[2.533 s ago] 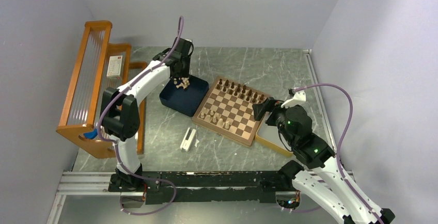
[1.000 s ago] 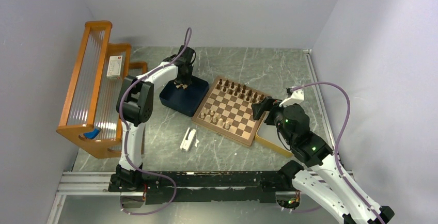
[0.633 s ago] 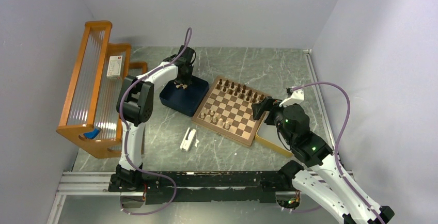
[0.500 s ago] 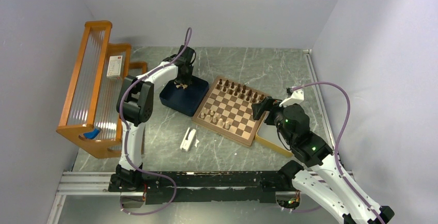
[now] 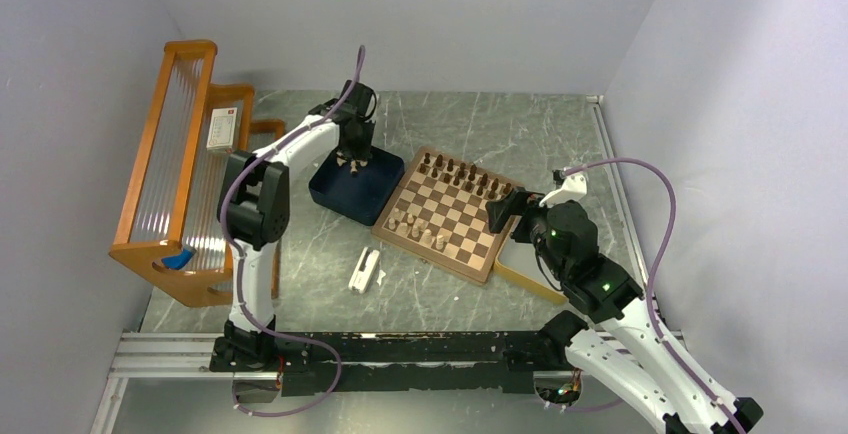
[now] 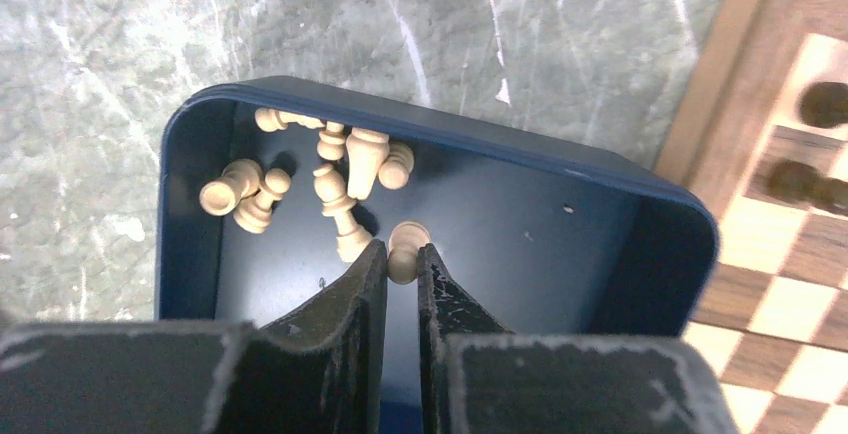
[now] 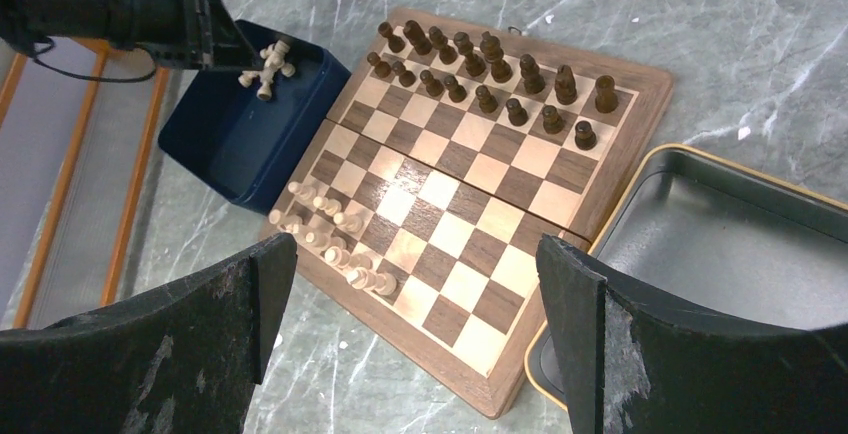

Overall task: Set up the chess pieces on the board
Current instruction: Pick up the chess piece from the storage box, then place the chess piece on the chessboard.

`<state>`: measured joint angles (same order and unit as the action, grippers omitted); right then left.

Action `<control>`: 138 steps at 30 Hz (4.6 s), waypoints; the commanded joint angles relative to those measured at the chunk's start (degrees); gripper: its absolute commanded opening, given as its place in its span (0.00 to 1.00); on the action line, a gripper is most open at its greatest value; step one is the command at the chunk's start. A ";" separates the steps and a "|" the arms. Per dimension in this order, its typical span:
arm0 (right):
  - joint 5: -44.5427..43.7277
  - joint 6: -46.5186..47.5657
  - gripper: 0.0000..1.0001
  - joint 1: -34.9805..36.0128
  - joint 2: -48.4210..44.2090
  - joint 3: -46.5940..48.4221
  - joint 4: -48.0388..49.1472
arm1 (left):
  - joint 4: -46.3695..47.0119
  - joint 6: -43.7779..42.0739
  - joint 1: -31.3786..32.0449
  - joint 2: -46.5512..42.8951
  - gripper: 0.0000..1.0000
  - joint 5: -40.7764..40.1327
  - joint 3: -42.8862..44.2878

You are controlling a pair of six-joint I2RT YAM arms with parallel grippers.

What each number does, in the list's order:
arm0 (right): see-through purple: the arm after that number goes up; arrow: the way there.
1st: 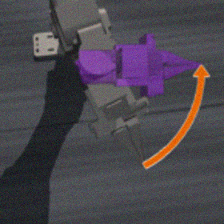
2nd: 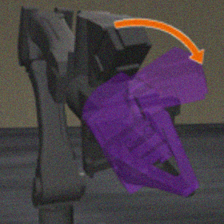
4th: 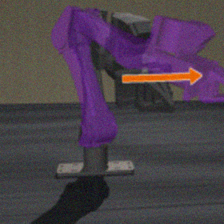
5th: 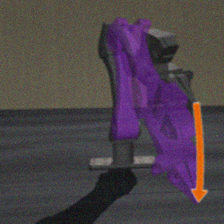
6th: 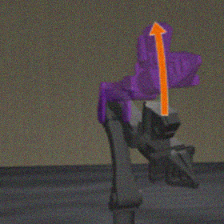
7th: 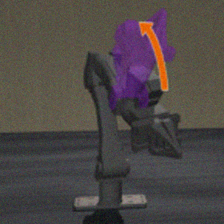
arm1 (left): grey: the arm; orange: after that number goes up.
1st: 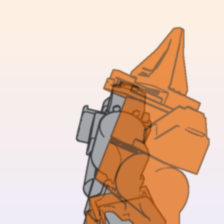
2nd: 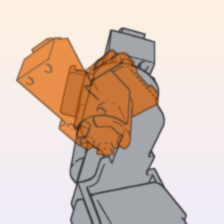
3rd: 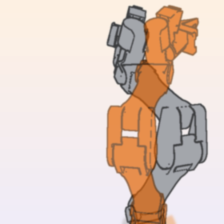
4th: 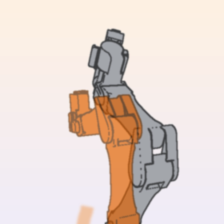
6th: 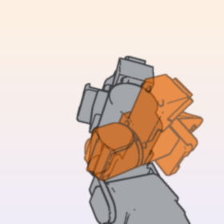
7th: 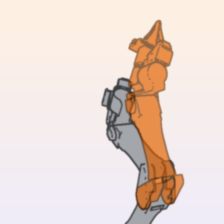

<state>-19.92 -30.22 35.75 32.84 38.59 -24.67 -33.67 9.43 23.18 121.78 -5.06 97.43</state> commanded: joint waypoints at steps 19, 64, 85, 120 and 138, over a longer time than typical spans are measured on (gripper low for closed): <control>-0.34 0.01 0.95 0.27 0.35 -0.27 1.05 | -0.63 1.04 5.55 -16.66 0.14 6.68 -7.42; -1.79 -0.51 0.94 0.24 -2.56 0.66 -1.67 | -0.90 5.68 33.27 -9.27 0.15 -7.70 -6.34; -1.87 -0.45 0.94 0.20 -2.34 0.61 -1.65 | -1.39 5.79 33.23 -6.03 0.16 -6.73 -6.63; -1.40 -0.17 0.94 0.21 -1.64 0.35 -0.49 | -3.68 4.81 33.26 -3.87 0.19 -5.84 -5.13; -0.91 -0.44 0.94 0.21 -1.58 -0.49 -0.06 | -4.96 4.81 33.26 -4.30 0.19 -4.84 -4.54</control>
<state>-20.51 -30.63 35.75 31.64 38.15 -26.02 -37.41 14.37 56.10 116.97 -11.03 91.24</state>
